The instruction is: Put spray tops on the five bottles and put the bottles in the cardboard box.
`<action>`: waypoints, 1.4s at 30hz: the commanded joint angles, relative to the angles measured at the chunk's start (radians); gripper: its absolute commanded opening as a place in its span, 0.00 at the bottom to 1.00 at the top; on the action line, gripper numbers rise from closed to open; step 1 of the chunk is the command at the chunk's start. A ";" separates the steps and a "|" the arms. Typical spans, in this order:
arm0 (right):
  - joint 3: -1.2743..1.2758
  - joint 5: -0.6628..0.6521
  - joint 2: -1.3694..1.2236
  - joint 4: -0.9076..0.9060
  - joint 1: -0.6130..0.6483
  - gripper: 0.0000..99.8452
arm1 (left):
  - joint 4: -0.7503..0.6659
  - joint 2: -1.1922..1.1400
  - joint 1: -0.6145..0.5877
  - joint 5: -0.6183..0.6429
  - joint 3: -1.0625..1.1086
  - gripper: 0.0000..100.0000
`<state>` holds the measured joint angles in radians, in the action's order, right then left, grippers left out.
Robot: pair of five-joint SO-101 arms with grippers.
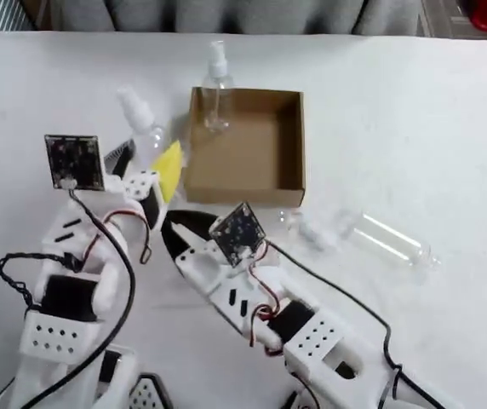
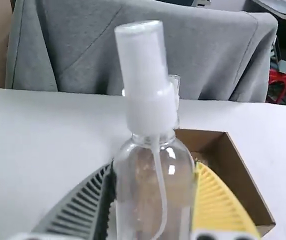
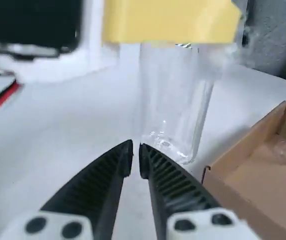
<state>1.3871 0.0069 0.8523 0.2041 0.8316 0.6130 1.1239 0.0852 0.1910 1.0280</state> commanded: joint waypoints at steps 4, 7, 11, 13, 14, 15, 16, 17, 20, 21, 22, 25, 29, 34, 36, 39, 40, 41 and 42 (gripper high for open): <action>-0.020 0.009 -0.001 0.025 -0.031 0.02 | 0.025 0.028 0.068 -0.015 -0.046 0.02; -0.020 0.009 -0.001 0.024 -0.039 0.02 | 0.025 0.030 0.074 -0.015 -0.046 0.02; -0.020 0.009 -0.001 0.024 -0.047 0.02 | 0.025 0.030 0.074 -0.015 -0.046 0.02; -0.020 0.009 -0.001 0.024 -0.047 0.02 | 0.034 0.030 0.074 -0.015 -0.049 0.02; -0.020 0.009 -0.001 0.024 -0.047 0.02 | 0.052 0.030 0.074 -0.015 -0.052 0.02; -0.020 0.009 -0.001 0.024 -0.047 0.02 | 0.060 0.031 0.074 -0.015 -0.054 0.02; -0.020 0.009 -0.001 0.024 -0.047 0.02 | 0.066 0.041 0.074 -0.015 -0.057 0.02; -0.020 0.009 -0.001 0.024 -0.047 0.02 | 0.068 0.056 0.074 -0.015 -0.057 0.02; -0.020 0.009 -0.001 0.024 -0.047 0.02 | 0.068 0.102 0.074 -0.015 -0.037 0.02; -0.020 0.009 -0.001 0.024 -0.047 0.02 | 0.066 0.114 0.074 -0.015 -0.025 0.02; -0.020 0.009 -0.001 0.024 -0.047 0.02 | 0.063 0.127 0.076 -0.015 -0.014 0.02; -0.020 0.009 -0.001 0.024 -0.047 0.02 | 0.068 0.153 0.093 -0.017 0.000 0.02; -0.020 0.009 -0.001 0.024 -0.048 0.02 | 0.069 0.160 0.105 -0.017 0.002 0.02; -0.018 0.003 0.007 0.018 -0.048 0.02 | 0.005 0.159 0.097 -0.017 0.041 0.02; -0.018 0.003 0.005 0.018 -0.048 0.02 | -0.048 0.159 0.097 -0.017 0.072 0.02; -0.015 0.002 -0.001 0.015 -0.048 0.02 | -0.112 0.157 0.097 -0.017 0.106 0.02; -0.015 0.002 0.004 0.002 -0.048 0.02 | -0.121 0.156 0.097 -0.017 0.110 0.02; -0.021 0.002 0.008 -0.016 -0.048 0.02 | -0.123 0.150 0.096 -0.017 0.109 0.02; -0.035 0.002 0.008 -0.038 -0.051 0.02 | -0.126 0.134 0.096 -0.017 0.104 0.02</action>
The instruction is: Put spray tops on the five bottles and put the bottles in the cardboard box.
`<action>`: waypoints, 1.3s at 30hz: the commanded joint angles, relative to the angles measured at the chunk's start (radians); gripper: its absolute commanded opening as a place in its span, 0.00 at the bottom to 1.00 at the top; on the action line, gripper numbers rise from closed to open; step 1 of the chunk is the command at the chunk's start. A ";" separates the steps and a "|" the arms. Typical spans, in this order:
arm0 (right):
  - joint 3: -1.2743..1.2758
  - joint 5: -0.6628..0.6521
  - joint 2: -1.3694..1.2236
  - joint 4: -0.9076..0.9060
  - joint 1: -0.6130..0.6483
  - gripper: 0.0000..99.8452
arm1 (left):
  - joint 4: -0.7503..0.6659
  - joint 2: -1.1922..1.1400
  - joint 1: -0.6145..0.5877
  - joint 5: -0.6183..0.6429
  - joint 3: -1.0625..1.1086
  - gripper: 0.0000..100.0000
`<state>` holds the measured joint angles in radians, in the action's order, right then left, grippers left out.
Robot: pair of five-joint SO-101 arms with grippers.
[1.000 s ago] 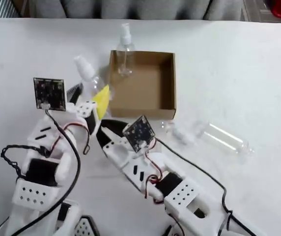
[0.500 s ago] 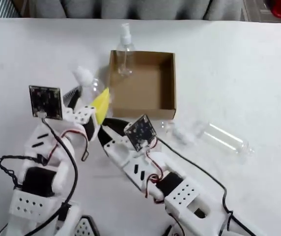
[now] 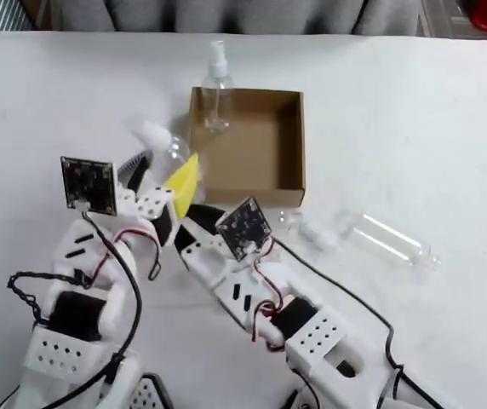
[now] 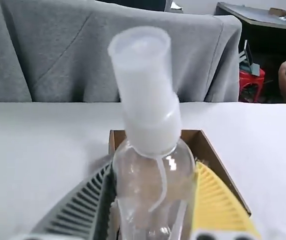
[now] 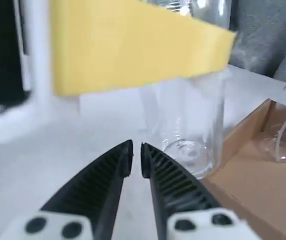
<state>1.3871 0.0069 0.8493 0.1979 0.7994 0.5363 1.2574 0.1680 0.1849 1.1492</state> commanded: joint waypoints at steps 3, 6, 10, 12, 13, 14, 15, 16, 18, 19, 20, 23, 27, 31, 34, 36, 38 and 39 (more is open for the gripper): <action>-0.071 0.002 0.013 -0.139 -0.031 0.02 | -0.068 -0.087 0.013 -0.011 -0.049 0.02; -0.061 0.002 0.044 -0.248 -0.079 0.02 | -0.114 -0.199 0.007 -0.011 -0.075 0.02; -0.048 0.002 0.143 -0.361 -0.179 0.02 | -0.224 -0.305 -0.030 -0.011 -0.081 0.02; -0.040 0.002 0.213 -0.420 -0.220 0.02 | -0.270 -0.341 -0.044 -0.009 -0.080 0.02; -0.035 0.002 0.246 -0.464 -0.240 0.02 | -0.287 -0.357 -0.047 -0.008 -0.080 0.02; -0.029 0.002 0.285 -0.512 -0.262 0.02 | -0.299 -0.369 -0.047 -0.008 -0.080 0.02; -0.021 0.002 0.325 -0.559 -0.278 0.02 | -0.311 -0.378 -0.045 -0.006 -0.080 0.02; -0.011 0.002 0.363 -0.607 -0.294 0.02 | -0.325 -0.387 -0.041 -0.003 -0.080 0.02; 0.020 0.002 0.443 -0.685 -0.335 0.02 | -0.361 -0.400 -0.036 -0.003 -0.080 0.02; 0.037 0.000 0.484 -0.719 -0.366 0.02 | -0.381 -0.404 -0.035 -0.003 -0.080 0.02; 0.052 0.000 0.526 -0.751 -0.400 0.02 | -0.400 -0.409 -0.028 -0.003 -0.080 0.02; 0.109 -0.002 0.648 -0.832 -0.512 0.02 | -0.436 -0.426 -0.002 -0.003 -0.078 0.02; 0.212 -0.114 0.812 -0.909 -0.644 0.02 | -0.476 -0.452 0.045 -0.006 -0.075 0.02; 0.307 -0.140 0.961 -0.943 -0.777 0.02 | -0.517 -0.475 0.050 -0.003 -0.081 0.03; 0.304 -0.138 0.943 -1.010 -0.832 0.02 | -0.568 -0.498 0.044 -0.003 -0.097 0.03; 0.305 -0.138 0.912 -1.038 -0.840 0.02 | -0.571 -0.515 0.047 -0.005 -0.124 0.03; 0.307 -0.138 0.892 -1.081 -0.840 0.02 | -0.574 -0.535 0.050 -0.009 -0.152 0.03; 0.307 -0.138 0.883 -1.095 -0.842 0.02 | -0.575 -0.547 0.050 -0.009 -0.167 0.03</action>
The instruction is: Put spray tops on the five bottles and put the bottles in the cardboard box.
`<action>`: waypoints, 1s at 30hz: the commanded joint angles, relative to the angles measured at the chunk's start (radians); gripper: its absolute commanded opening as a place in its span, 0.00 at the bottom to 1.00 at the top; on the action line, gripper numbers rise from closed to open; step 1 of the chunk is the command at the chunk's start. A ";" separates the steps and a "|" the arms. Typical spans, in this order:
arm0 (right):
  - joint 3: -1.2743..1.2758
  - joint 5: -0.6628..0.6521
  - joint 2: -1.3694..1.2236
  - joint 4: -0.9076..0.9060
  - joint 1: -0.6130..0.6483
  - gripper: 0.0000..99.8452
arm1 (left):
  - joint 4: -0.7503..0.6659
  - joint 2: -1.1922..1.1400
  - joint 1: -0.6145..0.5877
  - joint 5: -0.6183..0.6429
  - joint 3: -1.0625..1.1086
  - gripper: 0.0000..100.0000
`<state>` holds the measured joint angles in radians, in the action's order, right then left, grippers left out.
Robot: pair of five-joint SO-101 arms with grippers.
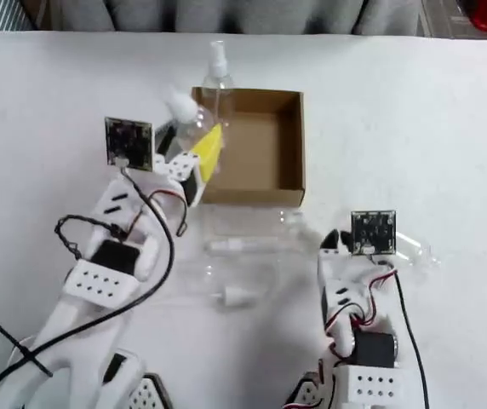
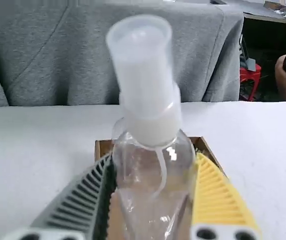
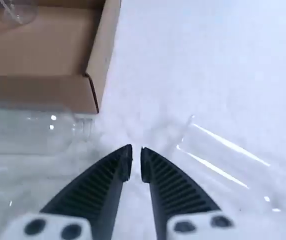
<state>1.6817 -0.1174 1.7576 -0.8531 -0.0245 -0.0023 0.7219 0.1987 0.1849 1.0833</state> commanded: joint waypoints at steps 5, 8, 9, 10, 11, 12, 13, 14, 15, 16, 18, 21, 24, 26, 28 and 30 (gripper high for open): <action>0.012 -0.014 -0.042 -0.064 -0.022 0.02 | -0.037 -0.113 0.015 -0.009 -0.192 0.03; 0.012 -0.014 -0.042 -0.082 -0.018 0.02 | -0.037 -0.200 0.013 -0.009 -0.256 0.03; 0.012 -0.014 -0.042 -0.084 -0.018 0.02 | -0.037 -0.228 0.013 -0.009 -0.279 0.03; 0.012 -0.014 -0.042 -0.084 -0.019 0.02 | -0.037 -0.255 0.013 -0.009 -0.299 0.03; 0.012 -0.014 -0.042 -0.084 -0.019 0.02 | -0.037 -0.283 0.013 -0.009 -0.321 0.03; 0.012 -0.014 -0.042 -0.084 -0.021 0.02 | -0.037 -0.308 0.012 -0.009 -0.336 0.03; 0.012 -0.014 -0.042 -0.084 -0.022 0.02 | -0.038 -0.332 0.012 -0.009 -0.350 0.03; 0.012 -0.014 -0.042 -0.084 -0.022 0.02 | -0.038 -0.357 0.013 -0.009 -0.364 0.03; 0.012 -0.014 -0.042 -0.084 -0.022 0.02 | -0.041 -0.383 0.016 -0.009 -0.376 0.03; 0.012 -0.014 -0.042 -0.084 -0.022 0.02 | -0.061 -0.409 0.016 -0.009 -0.385 0.03; 0.012 -0.014 -0.042 -0.085 -0.022 0.02 | -0.115 -0.463 0.013 -0.003 -0.396 0.03; 0.012 -0.017 -0.042 -0.099 -0.021 0.02 | -0.181 -0.539 0.012 -0.006 -0.400 0.03; 0.012 -0.017 -0.042 -0.101 -0.021 0.02 | -0.232 -0.605 0.012 -0.009 -0.400 0.03; 0.012 -0.018 -0.042 -0.101 -0.021 0.02 | -0.256 -0.636 0.012 -0.009 -0.400 0.03; 0.012 -0.018 -0.042 -0.101 -0.019 0.02 | -0.273 -0.661 0.010 -0.009 -0.400 0.03; 0.014 -0.018 -0.042 -0.101 -0.018 0.02 | -0.287 -0.680 0.010 -0.009 -0.400 0.03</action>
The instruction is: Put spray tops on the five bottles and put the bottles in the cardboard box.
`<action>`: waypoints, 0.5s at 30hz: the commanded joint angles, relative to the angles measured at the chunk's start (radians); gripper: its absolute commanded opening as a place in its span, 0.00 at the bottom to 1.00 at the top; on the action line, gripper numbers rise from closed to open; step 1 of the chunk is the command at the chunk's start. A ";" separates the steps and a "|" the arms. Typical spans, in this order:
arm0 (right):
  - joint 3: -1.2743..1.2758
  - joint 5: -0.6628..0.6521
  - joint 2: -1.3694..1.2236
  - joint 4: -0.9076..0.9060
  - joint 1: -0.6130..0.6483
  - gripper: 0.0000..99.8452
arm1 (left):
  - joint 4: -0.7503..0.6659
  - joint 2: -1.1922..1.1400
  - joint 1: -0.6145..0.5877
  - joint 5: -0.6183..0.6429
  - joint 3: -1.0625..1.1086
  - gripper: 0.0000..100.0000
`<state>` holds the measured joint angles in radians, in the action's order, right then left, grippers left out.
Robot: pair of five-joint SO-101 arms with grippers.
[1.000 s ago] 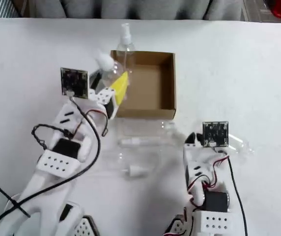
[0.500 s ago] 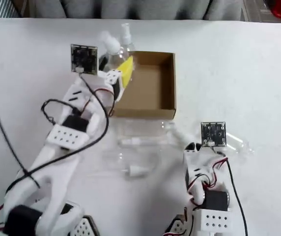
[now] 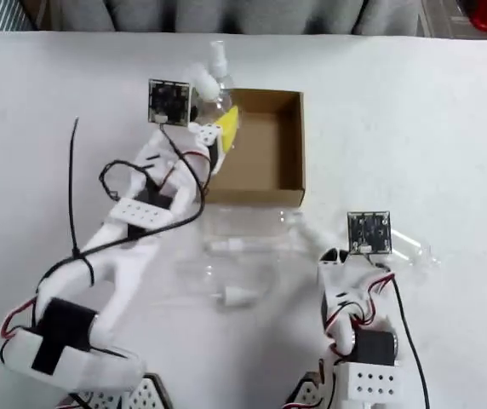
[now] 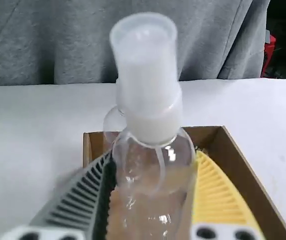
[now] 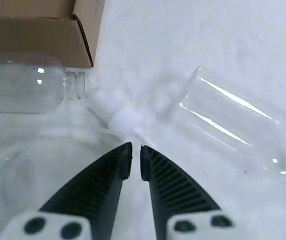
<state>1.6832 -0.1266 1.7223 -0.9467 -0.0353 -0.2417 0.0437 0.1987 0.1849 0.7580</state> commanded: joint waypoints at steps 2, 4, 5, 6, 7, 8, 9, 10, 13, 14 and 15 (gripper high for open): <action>0.012 -0.009 -0.007 -0.007 -0.007 0.02 | -0.060 -0.018 0.010 -0.009 -0.075 0.03; 0.012 -0.009 -0.007 -0.007 -0.007 0.02 | -0.064 -0.031 0.010 -0.009 -0.077 0.03; 0.012 -0.009 -0.007 -0.007 -0.007 0.02 | -0.074 -0.038 0.010 -0.009 -0.077 0.03; 0.012 -0.009 -0.007 -0.007 -0.007 0.02 | -0.084 -0.044 0.010 -0.011 -0.077 0.03; 0.012 -0.008 -0.007 -0.007 -0.007 0.02 | -0.091 -0.051 0.010 -0.011 -0.077 0.03; 0.012 -0.008 -0.007 -0.007 -0.005 0.02 | -0.091 -0.056 0.010 -0.011 -0.078 0.03; 0.012 -0.008 -0.007 -0.007 -0.005 0.02 | -0.089 -0.062 0.010 -0.011 -0.084 0.03; 0.012 -0.006 -0.007 -0.007 -0.005 0.02 | -0.086 -0.070 0.010 -0.011 -0.095 0.03; 0.012 -0.006 -0.007 -0.007 -0.005 0.02 | -0.087 -0.099 0.008 -0.011 -0.121 0.03; 0.012 -0.006 -0.007 -0.007 -0.005 0.02 | -0.086 -0.110 0.008 -0.011 -0.129 0.03; 0.012 -0.006 -0.007 -0.007 -0.005 0.02 | -0.084 -0.120 0.002 -0.011 -0.137 0.03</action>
<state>1.6847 -0.1266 1.7223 -0.9467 -0.0353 -0.2969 -0.0760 0.1987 0.1849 0.6981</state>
